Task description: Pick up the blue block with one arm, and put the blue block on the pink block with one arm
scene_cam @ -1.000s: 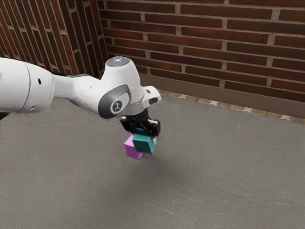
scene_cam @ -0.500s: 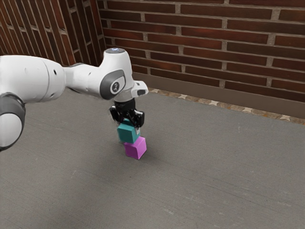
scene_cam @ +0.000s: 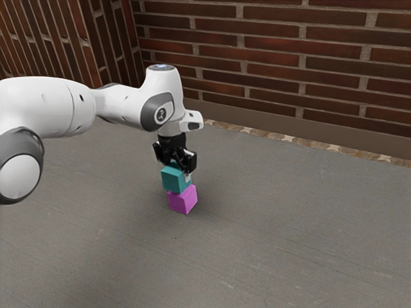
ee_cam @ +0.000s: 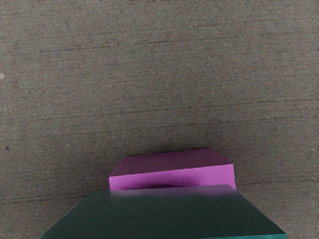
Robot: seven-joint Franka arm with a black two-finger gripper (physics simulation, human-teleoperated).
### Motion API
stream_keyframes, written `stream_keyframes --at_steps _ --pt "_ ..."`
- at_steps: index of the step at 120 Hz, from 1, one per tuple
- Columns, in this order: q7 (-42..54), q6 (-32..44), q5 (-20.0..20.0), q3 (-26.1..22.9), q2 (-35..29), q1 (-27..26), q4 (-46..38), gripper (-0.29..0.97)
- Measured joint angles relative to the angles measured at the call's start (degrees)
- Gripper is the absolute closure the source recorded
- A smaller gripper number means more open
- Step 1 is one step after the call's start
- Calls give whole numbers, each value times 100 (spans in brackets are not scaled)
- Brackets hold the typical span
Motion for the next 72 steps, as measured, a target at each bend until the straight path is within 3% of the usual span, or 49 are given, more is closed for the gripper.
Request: stream_keyframes --at_steps 44,72 --pt "301 -12 -12 -48 65 -7 68 29" --pt "432 -25 -116 -44 63 -12 65 12"
